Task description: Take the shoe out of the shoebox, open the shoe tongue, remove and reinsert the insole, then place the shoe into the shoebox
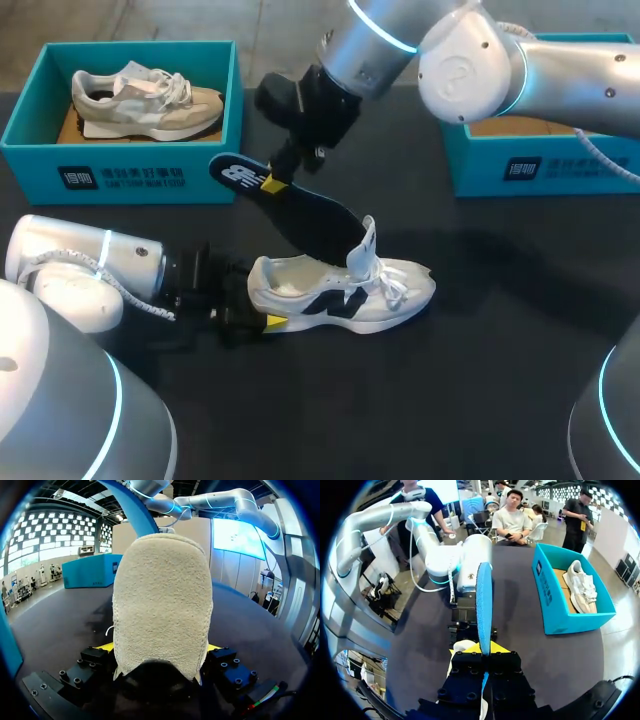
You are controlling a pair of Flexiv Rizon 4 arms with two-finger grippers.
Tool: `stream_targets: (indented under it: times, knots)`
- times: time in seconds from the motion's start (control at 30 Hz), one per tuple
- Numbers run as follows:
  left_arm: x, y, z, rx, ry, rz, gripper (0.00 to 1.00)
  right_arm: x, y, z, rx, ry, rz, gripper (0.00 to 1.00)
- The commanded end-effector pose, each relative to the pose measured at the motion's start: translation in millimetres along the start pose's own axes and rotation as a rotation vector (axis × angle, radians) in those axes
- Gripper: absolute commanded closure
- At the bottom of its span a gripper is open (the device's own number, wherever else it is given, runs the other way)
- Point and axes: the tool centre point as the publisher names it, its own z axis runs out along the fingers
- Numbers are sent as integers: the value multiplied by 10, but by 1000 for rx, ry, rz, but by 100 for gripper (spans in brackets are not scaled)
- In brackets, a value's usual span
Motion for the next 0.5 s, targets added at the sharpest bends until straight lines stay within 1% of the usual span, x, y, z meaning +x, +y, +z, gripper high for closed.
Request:
stream_targets:
  times: [0.03,0.43,0.47,0.5]
  knots:
    - [-8,41,25,-2,0,0,100,8,-8,1,0,-3,-1,100]
    - [-8,41,25,-2,0,0,100,8,-8,1,0,-3,-1,100]
    - [-8,41,25,-2,0,0,100,-5,-6,-28,-17,-11,4,100]
    - [-8,41,25,-2,0,0,100,-20,2,-62,-53,-22,6,100]
